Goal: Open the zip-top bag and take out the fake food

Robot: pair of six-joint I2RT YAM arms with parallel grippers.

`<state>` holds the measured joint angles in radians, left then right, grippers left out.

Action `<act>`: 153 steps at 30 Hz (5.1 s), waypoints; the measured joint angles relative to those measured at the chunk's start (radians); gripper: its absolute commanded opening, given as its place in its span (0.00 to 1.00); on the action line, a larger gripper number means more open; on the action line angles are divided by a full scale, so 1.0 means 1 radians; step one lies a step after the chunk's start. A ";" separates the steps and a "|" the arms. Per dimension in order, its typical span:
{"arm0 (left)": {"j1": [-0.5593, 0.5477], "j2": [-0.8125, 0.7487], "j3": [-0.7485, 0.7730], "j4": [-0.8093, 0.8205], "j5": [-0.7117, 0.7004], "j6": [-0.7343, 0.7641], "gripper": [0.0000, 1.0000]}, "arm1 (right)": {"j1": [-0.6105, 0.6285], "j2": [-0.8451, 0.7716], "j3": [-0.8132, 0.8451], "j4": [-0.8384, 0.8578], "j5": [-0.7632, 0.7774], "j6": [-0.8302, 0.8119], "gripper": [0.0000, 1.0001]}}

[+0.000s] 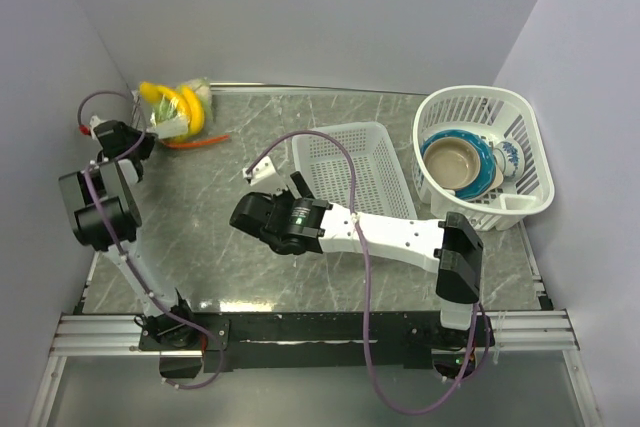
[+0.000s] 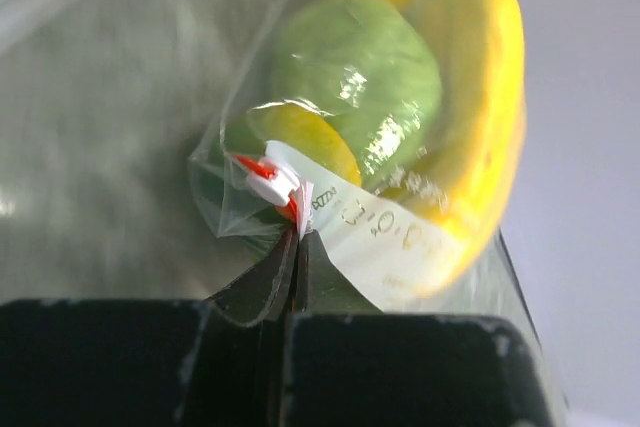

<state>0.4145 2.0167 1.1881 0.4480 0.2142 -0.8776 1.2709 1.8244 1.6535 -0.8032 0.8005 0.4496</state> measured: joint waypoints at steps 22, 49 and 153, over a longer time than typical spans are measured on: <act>0.029 -0.637 0.143 -0.740 0.510 0.249 0.01 | -0.026 -0.035 -0.009 0.632 -0.283 -0.433 1.00; -0.220 -0.537 0.148 -1.109 0.742 0.850 0.01 | -0.354 -0.185 -0.214 0.785 -0.594 -0.311 1.00; -0.427 -0.522 0.513 -1.799 0.868 1.584 0.05 | -0.537 -0.032 -0.132 1.076 -1.639 -0.219 0.89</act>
<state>-0.0124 1.4948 1.7016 -1.3506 1.0821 0.7063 0.7338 1.7924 1.5211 0.2729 -0.8387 0.2302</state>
